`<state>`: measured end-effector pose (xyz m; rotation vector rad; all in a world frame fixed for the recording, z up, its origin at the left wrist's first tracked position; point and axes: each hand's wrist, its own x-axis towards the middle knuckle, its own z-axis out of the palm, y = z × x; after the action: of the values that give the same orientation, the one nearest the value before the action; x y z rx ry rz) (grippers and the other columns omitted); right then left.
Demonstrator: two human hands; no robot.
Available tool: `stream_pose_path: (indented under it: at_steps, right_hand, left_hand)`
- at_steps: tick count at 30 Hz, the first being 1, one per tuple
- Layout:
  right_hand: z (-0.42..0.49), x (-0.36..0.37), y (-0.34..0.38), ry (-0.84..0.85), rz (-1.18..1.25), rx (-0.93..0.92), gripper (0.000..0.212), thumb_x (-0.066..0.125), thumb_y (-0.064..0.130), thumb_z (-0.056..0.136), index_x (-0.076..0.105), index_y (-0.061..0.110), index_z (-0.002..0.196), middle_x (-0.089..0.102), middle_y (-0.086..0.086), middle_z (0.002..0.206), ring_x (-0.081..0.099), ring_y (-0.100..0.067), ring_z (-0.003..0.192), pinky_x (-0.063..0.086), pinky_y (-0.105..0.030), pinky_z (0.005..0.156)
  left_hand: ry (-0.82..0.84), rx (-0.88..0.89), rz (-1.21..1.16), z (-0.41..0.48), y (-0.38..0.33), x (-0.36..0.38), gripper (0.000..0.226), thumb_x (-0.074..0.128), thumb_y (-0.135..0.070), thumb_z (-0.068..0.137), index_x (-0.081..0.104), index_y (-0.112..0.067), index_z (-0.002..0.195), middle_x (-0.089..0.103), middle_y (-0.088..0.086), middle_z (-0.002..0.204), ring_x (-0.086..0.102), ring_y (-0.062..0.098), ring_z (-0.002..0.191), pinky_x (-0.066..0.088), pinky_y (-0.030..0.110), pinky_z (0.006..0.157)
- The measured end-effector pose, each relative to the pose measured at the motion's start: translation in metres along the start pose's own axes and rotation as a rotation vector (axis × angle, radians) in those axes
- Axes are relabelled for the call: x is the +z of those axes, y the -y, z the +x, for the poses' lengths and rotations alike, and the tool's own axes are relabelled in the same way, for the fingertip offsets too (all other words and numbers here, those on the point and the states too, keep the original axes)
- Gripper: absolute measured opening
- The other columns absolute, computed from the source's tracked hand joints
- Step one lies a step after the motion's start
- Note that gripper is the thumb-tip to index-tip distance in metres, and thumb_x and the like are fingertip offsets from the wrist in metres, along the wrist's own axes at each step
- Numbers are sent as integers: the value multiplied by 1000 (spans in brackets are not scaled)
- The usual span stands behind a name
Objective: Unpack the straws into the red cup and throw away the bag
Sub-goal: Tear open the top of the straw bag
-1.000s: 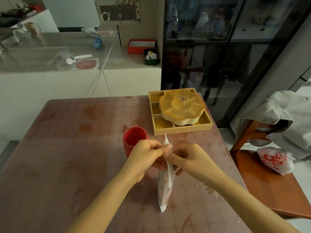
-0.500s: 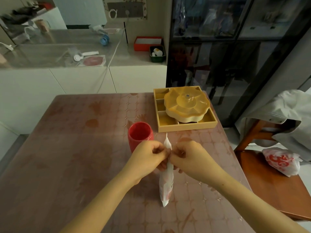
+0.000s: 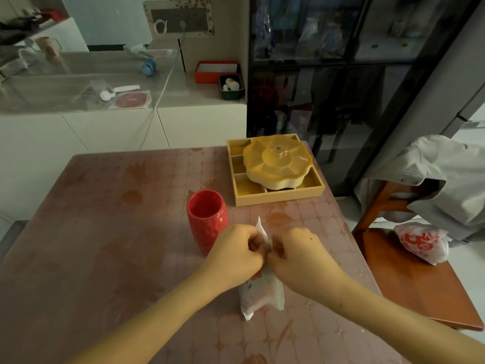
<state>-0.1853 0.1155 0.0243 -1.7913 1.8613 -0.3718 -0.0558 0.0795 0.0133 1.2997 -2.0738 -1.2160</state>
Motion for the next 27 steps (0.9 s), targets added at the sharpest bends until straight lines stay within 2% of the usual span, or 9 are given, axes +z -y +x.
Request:
stream_pose_path:
  at_steps: [2,5,9,13,15,18,22,25,27]
  right_hand:
    - [3,-5,-5,66,103,41,20,55,12,84,65,-5,82,67,-19,80,66,-29,71,57,-36,66]
    - [5,-11,-7,225,330,132,24,50,10,90,68,-6,86,68,-16,72,63,-10,50,55,-17,51]
    - [7,-12,-7,292,345,125,21,52,11,91,70,0,88,68,-12,72,59,-6,48,52,-15,52]
    - [8,-17,-5,269,348,110,15,58,7,85,69,7,74,63,-5,64,56,-8,50,51,-16,53]
    - [9,-13,-4,208,222,56,16,58,12,85,68,4,76,62,-7,67,55,-11,56,49,-19,54]
    - [12,-16,-10,36,-29,8,15,56,19,86,63,10,78,61,-4,75,57,-15,67,46,-19,58]
    - [5,-29,-24,-42,-166,38,19,55,25,89,57,22,70,57,6,69,57,-10,63,50,-19,59]
    - [0,-28,-18,-51,-166,-36,14,53,24,89,62,16,81,63,2,76,61,-13,68,55,-23,63]
    - [2,-34,-13,-37,-55,-31,14,55,20,89,61,17,77,60,4,71,58,-9,64,49,-15,57]
  left_hand:
    - [5,-25,5,2,-1,0,19,57,-1,82,64,-2,65,61,4,54,58,10,42,46,21,43]
    - [74,-106,-15,7,-3,-4,17,56,-3,80,66,-1,66,61,5,54,55,9,41,44,22,45]
    - [153,-169,-58,9,-6,-7,18,56,-1,79,65,-6,65,60,3,52,53,8,39,41,19,41]
    - [100,-170,-116,5,-2,-5,14,57,-1,82,65,1,71,60,7,57,54,11,45,42,19,42]
    - [62,-160,-119,0,-2,-3,12,59,-3,81,65,5,74,60,9,60,54,13,49,43,22,46]
    - [15,-103,-9,-9,-4,-2,17,64,-9,75,61,-7,58,56,2,53,53,11,51,44,28,54]
    - [101,-126,157,-18,-6,-25,25,63,-14,73,55,-16,50,53,-4,39,52,8,38,45,23,47]
    - [153,-92,167,-14,-8,-39,21,64,-17,77,59,-21,57,61,-3,49,60,9,48,48,21,51]
    - [92,-26,120,-10,-3,-44,10,67,-33,75,61,-27,71,66,-6,69,63,7,65,53,25,62]
